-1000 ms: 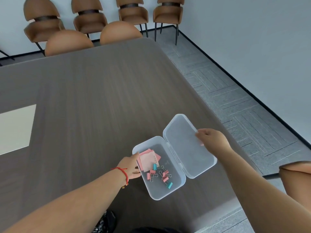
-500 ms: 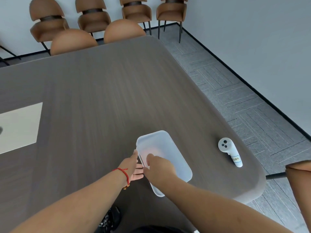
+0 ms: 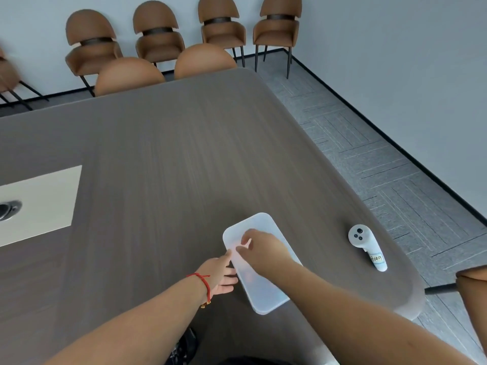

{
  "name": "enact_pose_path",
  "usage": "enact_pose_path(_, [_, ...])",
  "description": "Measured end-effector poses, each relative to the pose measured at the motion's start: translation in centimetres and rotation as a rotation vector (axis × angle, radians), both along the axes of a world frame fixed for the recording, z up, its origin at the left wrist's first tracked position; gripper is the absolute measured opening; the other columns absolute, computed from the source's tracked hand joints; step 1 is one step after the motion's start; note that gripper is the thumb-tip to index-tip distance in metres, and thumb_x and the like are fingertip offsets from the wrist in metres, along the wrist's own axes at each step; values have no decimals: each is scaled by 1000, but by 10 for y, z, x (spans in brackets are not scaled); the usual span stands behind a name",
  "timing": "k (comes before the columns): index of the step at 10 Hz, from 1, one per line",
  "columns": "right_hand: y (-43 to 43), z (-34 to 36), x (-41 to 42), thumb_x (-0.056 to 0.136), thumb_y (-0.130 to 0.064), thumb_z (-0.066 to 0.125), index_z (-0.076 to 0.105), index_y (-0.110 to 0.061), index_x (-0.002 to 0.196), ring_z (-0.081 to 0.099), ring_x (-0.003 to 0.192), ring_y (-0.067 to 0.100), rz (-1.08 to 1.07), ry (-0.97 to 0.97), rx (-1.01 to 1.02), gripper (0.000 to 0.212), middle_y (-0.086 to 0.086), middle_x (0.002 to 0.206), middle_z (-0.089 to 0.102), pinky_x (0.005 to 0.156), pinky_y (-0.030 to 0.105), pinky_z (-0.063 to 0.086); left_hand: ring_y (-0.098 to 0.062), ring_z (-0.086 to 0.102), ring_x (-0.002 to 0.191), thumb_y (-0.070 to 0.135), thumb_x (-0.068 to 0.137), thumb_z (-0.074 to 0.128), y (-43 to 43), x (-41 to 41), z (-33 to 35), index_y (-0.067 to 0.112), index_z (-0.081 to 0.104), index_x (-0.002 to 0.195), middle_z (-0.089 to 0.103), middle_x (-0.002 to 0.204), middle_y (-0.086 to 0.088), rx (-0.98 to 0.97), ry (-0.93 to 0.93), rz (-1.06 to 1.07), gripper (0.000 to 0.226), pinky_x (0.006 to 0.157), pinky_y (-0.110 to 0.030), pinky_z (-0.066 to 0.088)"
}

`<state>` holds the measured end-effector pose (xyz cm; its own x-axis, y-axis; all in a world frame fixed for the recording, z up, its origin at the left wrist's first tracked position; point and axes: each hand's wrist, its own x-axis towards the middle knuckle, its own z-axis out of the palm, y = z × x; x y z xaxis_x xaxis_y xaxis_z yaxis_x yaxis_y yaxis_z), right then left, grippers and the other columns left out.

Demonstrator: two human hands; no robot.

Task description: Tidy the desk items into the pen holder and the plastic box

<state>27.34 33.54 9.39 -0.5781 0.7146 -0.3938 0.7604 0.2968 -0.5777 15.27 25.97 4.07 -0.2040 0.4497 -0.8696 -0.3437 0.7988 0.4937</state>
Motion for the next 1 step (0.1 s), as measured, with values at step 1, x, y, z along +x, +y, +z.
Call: enact_pose_path(1, [17, 118, 22, 91, -26, 61, 63, -26, 87, 60, 66, 10, -208, 608, 30, 4, -11, 71, 60, 64, 25, 43, -33, 52, 128, 46, 95, 43, -2, -3, 3, 5, 33, 144, 47, 145, -18, 3, -10, -26, 64, 105, -45, 45])
